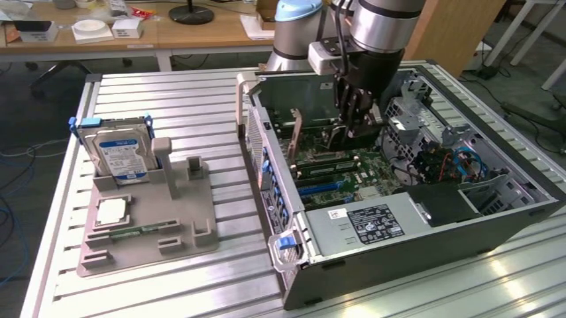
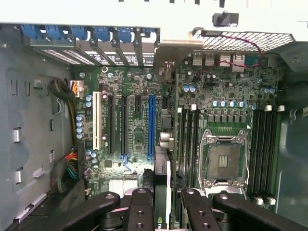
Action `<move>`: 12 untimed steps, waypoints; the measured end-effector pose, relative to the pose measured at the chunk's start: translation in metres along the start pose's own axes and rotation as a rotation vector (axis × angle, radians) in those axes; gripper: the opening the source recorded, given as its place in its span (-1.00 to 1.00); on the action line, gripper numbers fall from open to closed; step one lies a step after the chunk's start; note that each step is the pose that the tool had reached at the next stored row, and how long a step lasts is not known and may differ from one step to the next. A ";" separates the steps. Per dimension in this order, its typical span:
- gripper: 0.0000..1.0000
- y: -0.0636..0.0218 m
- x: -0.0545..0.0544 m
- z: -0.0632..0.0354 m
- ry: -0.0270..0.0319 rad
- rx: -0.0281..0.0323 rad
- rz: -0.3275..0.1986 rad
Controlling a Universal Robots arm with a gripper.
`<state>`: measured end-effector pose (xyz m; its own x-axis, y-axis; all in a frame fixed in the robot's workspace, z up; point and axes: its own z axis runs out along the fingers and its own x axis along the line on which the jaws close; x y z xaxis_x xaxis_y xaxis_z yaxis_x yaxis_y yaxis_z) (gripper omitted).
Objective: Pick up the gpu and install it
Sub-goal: 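Insert the gpu into the slot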
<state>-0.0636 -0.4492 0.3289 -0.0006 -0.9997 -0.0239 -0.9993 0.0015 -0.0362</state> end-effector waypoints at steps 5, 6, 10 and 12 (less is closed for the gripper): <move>-0.47 0.0005 0.005 0.0001 -0.0001 0.0000 0.000; -0.47 0.0005 0.006 0.0001 0.0000 0.0000 0.000; -0.47 0.0020 0.009 0.0004 -0.0001 0.0004 0.000; -0.47 0.0037 0.010 0.0006 -0.0001 0.0007 0.000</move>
<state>-0.0673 -0.4593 0.3280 -0.0007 -0.9997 -0.0239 -0.9993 0.0016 -0.0369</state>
